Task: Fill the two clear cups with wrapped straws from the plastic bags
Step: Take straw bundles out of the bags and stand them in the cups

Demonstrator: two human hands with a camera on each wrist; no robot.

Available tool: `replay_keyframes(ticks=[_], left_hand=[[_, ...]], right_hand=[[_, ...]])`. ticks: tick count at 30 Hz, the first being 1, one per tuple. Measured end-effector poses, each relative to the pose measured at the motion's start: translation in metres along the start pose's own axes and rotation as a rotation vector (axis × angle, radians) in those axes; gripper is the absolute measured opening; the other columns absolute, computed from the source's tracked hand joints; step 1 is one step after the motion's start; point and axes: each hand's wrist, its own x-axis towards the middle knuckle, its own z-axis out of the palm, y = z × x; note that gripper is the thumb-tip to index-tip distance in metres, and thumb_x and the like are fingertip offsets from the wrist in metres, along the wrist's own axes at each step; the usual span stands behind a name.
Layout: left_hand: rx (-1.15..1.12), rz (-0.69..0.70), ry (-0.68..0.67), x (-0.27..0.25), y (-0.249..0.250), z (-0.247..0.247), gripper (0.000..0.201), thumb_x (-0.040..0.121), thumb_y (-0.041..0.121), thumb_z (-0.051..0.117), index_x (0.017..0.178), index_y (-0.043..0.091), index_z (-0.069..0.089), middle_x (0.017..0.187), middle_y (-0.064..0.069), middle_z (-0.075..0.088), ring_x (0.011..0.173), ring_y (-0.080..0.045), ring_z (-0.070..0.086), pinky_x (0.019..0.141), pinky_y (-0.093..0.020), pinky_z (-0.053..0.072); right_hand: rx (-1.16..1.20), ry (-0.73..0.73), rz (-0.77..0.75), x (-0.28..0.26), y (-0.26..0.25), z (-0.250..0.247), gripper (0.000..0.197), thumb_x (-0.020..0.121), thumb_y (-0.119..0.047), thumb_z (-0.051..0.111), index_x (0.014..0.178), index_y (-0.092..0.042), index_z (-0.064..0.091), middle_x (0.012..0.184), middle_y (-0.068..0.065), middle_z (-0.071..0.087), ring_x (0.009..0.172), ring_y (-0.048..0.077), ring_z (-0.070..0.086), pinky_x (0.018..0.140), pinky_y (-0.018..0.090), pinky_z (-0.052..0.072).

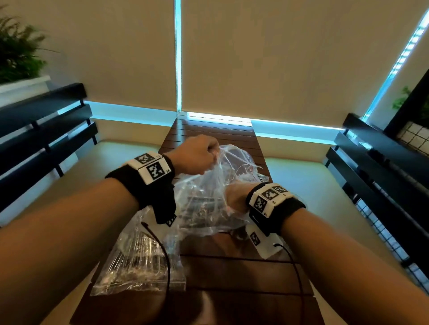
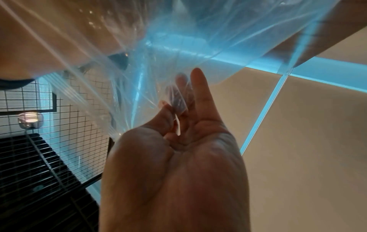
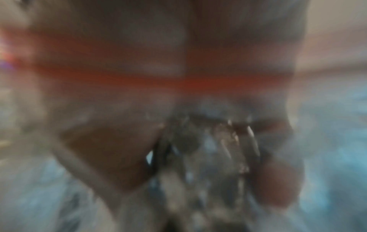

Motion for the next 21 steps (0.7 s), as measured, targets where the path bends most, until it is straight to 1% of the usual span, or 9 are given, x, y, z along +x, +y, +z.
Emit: replay_keyframes(ticks=[2,3,5,8,11,13,15,18,21], left_hand=[[0.108,0.083,0.087,0.004,0.005,-0.011,0.026,0.091,-0.004,0.044,0.076,0.015,0.052,0.075,0.010,0.055,0.069,-0.005,0.052,0.061,-0.005,0.040],[0.143,0.115,0.121,0.005,0.006,-0.016,0.024,0.091,-0.003,0.044,0.078,0.015,0.052,0.075,0.011,0.055,0.067,-0.004,0.049,0.057,-0.004,0.034],[0.187,0.175,0.175,0.006,0.002,-0.021,0.022,0.093,-0.002,0.045,0.084,0.016,0.053,0.080,0.007,0.057,0.071,-0.011,0.049,0.056,-0.010,0.031],[0.256,0.238,0.187,0.005,-0.013,-0.018,0.022,0.093,-0.003,0.048,0.086,0.017,0.054,0.088,0.001,0.057,0.081,-0.017,0.050,0.063,-0.023,0.028],[0.265,0.251,0.118,0.001,-0.033,-0.009,0.016,0.090,0.001,0.054,0.098,0.014,0.061,0.099,-0.001,0.055,0.089,-0.017,0.051,0.076,-0.026,0.040],[0.272,0.221,-0.033,-0.004,-0.049,-0.001,0.028,0.083,0.008,0.062,0.110,0.016,0.058,0.113,-0.001,0.050,0.098,-0.017,0.051,0.084,-0.028,0.044],[0.364,0.183,-0.183,-0.005,-0.065,0.010,0.044,0.081,0.015,0.070,0.122,0.017,0.052,0.122,0.000,0.043,0.100,-0.016,0.049,0.084,-0.028,0.045],[0.449,0.161,-0.157,0.000,-0.084,0.024,0.031,0.090,0.019,0.068,0.116,0.014,0.052,0.115,0.000,0.043,0.100,-0.022,0.053,0.081,-0.032,0.046],[0.476,0.168,-0.107,0.011,-0.097,0.027,0.012,0.094,0.006,0.058,0.106,0.008,0.057,0.105,-0.001,0.045,0.096,-0.022,0.052,0.076,-0.024,0.034]], right_hand=[[0.068,0.055,0.029,0.000,0.001,-0.009,0.019,0.096,-0.005,0.057,0.109,0.006,0.065,0.068,-0.001,0.036,0.084,0.020,0.045,0.075,0.023,0.043],[0.117,0.093,0.050,0.001,0.000,-0.012,0.008,0.094,-0.004,0.060,0.093,0.003,0.064,0.067,-0.002,0.037,0.076,0.018,0.046,0.068,0.017,0.041],[0.245,0.152,0.064,0.008,-0.004,-0.012,0.025,0.093,-0.004,0.059,0.070,-0.006,0.050,0.068,-0.002,0.040,0.066,0.015,0.044,0.060,0.018,0.038],[0.446,0.244,0.076,0.029,-0.016,-0.006,0.018,0.096,-0.013,0.054,0.079,-0.010,0.053,0.083,0.004,0.055,0.078,0.019,0.051,0.073,0.028,0.037],[0.592,0.211,0.097,0.051,-0.024,0.006,0.017,0.096,-0.017,0.051,0.088,-0.006,0.061,0.095,0.014,0.058,0.087,0.024,0.052,0.074,0.029,0.040],[0.791,0.168,0.094,0.057,-0.024,0.014,0.016,0.098,-0.015,0.052,0.102,-0.007,0.065,0.094,0.011,0.063,0.078,0.021,0.055,0.069,0.030,0.048],[1.007,0.117,0.076,0.061,-0.024,0.019,0.017,0.101,-0.015,0.051,0.086,-0.015,0.058,0.079,0.002,0.057,0.064,0.014,0.054,0.060,0.027,0.051],[1.222,0.101,0.103,0.064,-0.027,0.019,0.034,0.102,-0.022,0.049,0.069,-0.016,0.047,0.060,0.003,0.046,0.044,0.012,0.044,0.040,0.021,0.038],[1.088,0.105,0.126,0.069,-0.018,0.019,0.032,0.101,-0.017,0.046,0.069,-0.015,0.045,0.057,0.004,0.043,0.033,0.008,0.039,0.035,0.019,0.031]])
